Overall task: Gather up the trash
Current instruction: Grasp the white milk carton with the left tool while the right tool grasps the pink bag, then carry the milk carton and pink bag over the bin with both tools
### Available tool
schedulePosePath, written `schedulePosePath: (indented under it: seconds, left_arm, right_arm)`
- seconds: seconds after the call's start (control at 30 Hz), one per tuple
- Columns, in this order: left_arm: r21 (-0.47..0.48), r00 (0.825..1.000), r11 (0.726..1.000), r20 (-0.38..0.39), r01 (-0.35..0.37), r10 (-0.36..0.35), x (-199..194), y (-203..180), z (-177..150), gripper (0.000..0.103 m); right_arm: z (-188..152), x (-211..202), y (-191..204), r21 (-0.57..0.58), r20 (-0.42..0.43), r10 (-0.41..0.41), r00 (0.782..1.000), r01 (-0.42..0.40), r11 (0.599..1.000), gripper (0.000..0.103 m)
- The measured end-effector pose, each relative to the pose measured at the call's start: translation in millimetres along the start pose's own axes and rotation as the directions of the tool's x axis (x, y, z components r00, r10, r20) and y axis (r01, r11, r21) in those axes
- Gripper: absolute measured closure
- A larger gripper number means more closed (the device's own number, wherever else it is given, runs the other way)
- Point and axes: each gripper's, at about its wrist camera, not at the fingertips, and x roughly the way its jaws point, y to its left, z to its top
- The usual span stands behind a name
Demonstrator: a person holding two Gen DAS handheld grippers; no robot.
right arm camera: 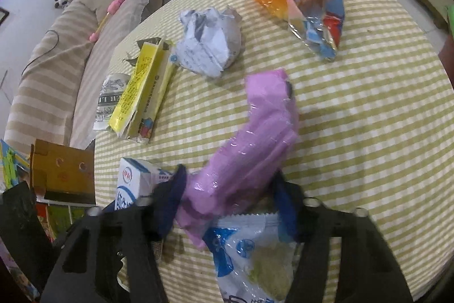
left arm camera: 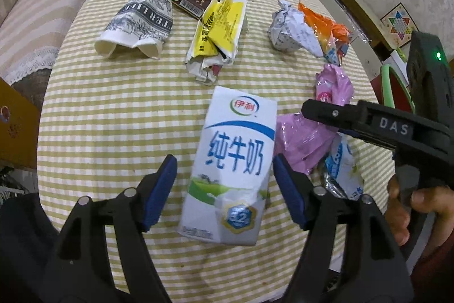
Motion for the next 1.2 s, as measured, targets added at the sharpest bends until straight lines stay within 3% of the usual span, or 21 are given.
schedulePosePath:
  seconds: [0.07,0.63,1.2]
  left_arm:
    - [-0.005,1.0,1.0,-0.001,0.015,-0.015,-0.3,0.0,0.5,0.049]
    - [-0.001,0.997,0.999,0.061,0.042,-0.042,-26.4,-3.7,4.6,0.05]
    - [0.05,0.989,0.997,0.136,0.06,-0.066,-56.8,-30.3,16.4,0.05]
  right_arm:
    - [0.2,-4.8,5.6,-0.022,0.017,0.0,1.0,0.0,1.0,0.06]
    - [-6.1,-90.7,20.9,-0.055,0.24,0.061,0.969,-0.049,0.997,0.062]
    - [-25.9,-131.9,3.3,-0.034,0.319,0.057,0.946,-0.048,0.998,0.061]
